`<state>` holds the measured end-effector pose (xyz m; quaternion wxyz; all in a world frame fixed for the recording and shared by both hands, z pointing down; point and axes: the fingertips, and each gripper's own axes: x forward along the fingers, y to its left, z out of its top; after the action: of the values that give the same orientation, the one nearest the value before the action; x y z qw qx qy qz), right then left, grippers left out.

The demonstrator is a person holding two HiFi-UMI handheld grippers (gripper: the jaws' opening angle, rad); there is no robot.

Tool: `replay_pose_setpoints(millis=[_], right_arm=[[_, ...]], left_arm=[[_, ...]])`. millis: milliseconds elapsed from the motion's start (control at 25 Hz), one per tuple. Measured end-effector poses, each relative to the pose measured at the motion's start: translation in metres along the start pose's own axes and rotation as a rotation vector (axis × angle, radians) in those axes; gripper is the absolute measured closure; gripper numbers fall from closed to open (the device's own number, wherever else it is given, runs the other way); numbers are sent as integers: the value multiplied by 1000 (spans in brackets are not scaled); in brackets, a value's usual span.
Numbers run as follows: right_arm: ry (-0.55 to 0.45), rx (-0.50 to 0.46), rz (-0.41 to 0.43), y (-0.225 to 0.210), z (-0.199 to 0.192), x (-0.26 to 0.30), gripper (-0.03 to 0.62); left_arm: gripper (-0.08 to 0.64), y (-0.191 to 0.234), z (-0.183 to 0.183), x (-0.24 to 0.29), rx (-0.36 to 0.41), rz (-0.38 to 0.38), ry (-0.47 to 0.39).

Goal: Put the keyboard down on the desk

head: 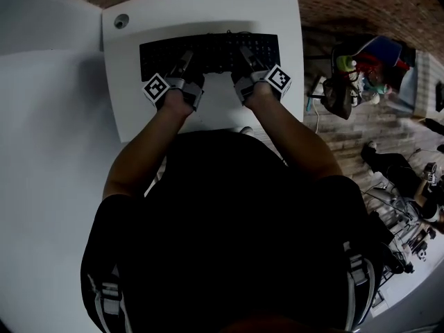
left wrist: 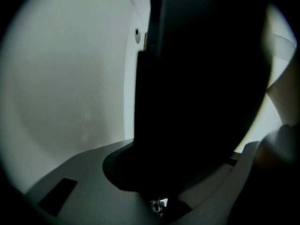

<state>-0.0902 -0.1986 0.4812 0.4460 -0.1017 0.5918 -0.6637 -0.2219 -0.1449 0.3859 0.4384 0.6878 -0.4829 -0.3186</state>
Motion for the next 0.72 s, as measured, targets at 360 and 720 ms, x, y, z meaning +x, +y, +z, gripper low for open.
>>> replay_pose_setpoints(millis=[360, 720], right_arm=[[2, 14, -33, -23, 4, 5, 474], [11, 0, -65, -42, 5, 11, 474]], left_arm=[[474, 27, 8, 3, -15, 34, -3], [472, 47, 10, 6, -46, 70, -12]])
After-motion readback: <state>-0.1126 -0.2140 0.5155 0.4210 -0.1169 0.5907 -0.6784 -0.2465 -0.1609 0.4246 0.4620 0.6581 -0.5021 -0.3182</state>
